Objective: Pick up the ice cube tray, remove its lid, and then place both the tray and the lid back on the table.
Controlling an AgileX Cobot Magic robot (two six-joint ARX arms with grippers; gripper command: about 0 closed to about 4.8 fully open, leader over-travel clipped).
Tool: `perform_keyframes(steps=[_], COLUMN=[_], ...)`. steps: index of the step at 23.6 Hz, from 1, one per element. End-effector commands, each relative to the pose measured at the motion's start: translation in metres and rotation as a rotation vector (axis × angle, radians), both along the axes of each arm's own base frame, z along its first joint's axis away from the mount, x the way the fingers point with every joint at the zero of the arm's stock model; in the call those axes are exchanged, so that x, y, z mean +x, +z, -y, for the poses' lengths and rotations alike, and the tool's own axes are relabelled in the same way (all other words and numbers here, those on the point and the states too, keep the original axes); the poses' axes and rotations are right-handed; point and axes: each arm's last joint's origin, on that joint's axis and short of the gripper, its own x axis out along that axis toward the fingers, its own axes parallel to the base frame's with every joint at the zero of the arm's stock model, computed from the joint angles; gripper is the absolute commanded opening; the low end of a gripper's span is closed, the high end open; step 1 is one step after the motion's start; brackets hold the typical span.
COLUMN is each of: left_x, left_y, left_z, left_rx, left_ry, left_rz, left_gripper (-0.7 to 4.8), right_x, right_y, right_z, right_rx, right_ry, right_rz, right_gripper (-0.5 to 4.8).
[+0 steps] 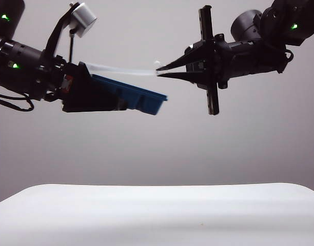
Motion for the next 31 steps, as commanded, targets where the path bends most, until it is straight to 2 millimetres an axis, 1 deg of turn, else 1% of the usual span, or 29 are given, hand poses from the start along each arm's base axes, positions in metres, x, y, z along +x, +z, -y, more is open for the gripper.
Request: perform_keyframes(steps=[1,4,6,9,10,11,12,14,15,16,17,18,19,20,21,22,23,24,25,26,27,28,29,30,31], left_x=[-0.001,0.000,0.001,0.001,0.002,0.003,0.005,0.015,0.021,0.025,0.033,0.037,0.042,0.044,0.045,0.045,0.046,0.044,0.044,0.042,0.041,0.041,0.041,0.041,0.041], left_y=[0.001,-0.002,-0.005,-0.009,-0.010,-0.012,-0.013,-0.022,-0.029,-0.033,-0.040,-0.046,-0.057,-0.065,-0.079,-0.085,-0.094,-0.107,-0.112,-0.120,-0.123,-0.125,-0.125,-0.125,-0.125], left_z=[0.001,0.000,-0.003,-0.005,-0.008,-0.012,-0.016,-0.033,-0.046,-0.055,-0.070,-0.078,-0.088,-0.090,-0.090,-0.090,-0.088,-0.082,-0.080,-0.074,-0.071,-0.066,-0.064,-0.061,-0.061], left_rx=[0.001,0.021,0.072,0.139,0.150,0.140,0.115,0.061,0.019,-0.014,-0.073,-0.100,-0.117,-0.118,-0.114,-0.113,-0.108,-0.094,-0.091,-0.078,-0.067,-0.041,-0.028,-0.015,-0.015], left_ry=[-0.014,0.018,0.113,0.170,0.183,0.133,0.093,0.072,0.075,0.078,0.102,0.126,0.166,0.176,0.176,0.175,0.171,0.154,0.149,0.136,0.135,0.141,0.137,0.132,0.133], left_rz=[0.000,-0.020,-0.033,-0.029,-0.025,-0.017,-0.027,-0.067,-0.106,-0.132,-0.175,-0.199,-0.223,-0.238,-0.277,-0.297,-0.329,-0.371,-0.391,-0.423,-0.430,-0.421,-0.407,-0.384,-0.376], left_gripper=[1.52,1.52,1.53,1.53,1.55,1.57,1.56,1.56,1.56,1.56,1.56,1.56,1.56,1.56,1.57,1.57,1.57,1.59,1.68,2.25,2.54,3.04,3.36,3.69,3.98], right_x=[0.010,0.019,0.026,0.034,0.034,0.033,0.030,0.018,0.009,0.004,0.000,-0.002,-0.004,-0.005,-0.005,-0.005,-0.004,-0.004,-0.004,-0.003,-0.003,-0.003,-0.003,-0.001,-0.001], right_y=[0.017,0.030,0.037,0.035,0.034,0.026,0.020,-0.004,-0.022,-0.033,-0.053,-0.064,-0.083,-0.093,-0.107,-0.116,-0.123,-0.134,-0.137,-0.142,-0.144,-0.145,-0.145,-0.145,-0.146], right_z=[0.005,0.019,0.033,0.063,0.068,0.080,0.085,0.096,0.099,0.103,0.107,0.108,0.112,0.112,0.112,0.112,0.112,0.112,0.112,0.112,0.113,0.114,0.115,0.117,0.119], right_rx=[0.017,0.027,0.026,0.009,0.000,-0.033,-0.061,-0.180,-0.257,-0.277,-0.281,-0.285,-0.290,-0.295,-0.298,-0.302,-0.306,-0.312,-0.313,-0.326,-0.342,-0.378,-0.396,-0.405,-0.428], right_ry=[-0.052,-0.093,-0.140,-0.227,-0.239,-0.256,-0.260,-0.270,-0.267,-0.269,-0.276,-0.280,-0.287,-0.283,-0.277,-0.273,-0.270,-0.268,-0.267,-0.273,-0.280,-0.296,-0.306,-0.318,-0.335], right_rz=[0.086,0.122,0.144,0.132,0.127,0.117,0.115,0.116,0.119,0.108,0.086,0.075,0.039,0.015,-0.027,-0.053,-0.074,-0.105,-0.114,-0.124,-0.127,-0.125,-0.120,-0.110,-0.103], right_gripper=[-0.06,-0.06,-0.06,-0.06,-0.06,-0.06,-0.06,-0.06,-0.06,-0.06,-0.06,-0.06,-0.06,-0.06,-0.06,-0.06,-0.06,-0.06,-0.06,-0.06,-0.06,0.02,0.29,1.04,1.51])
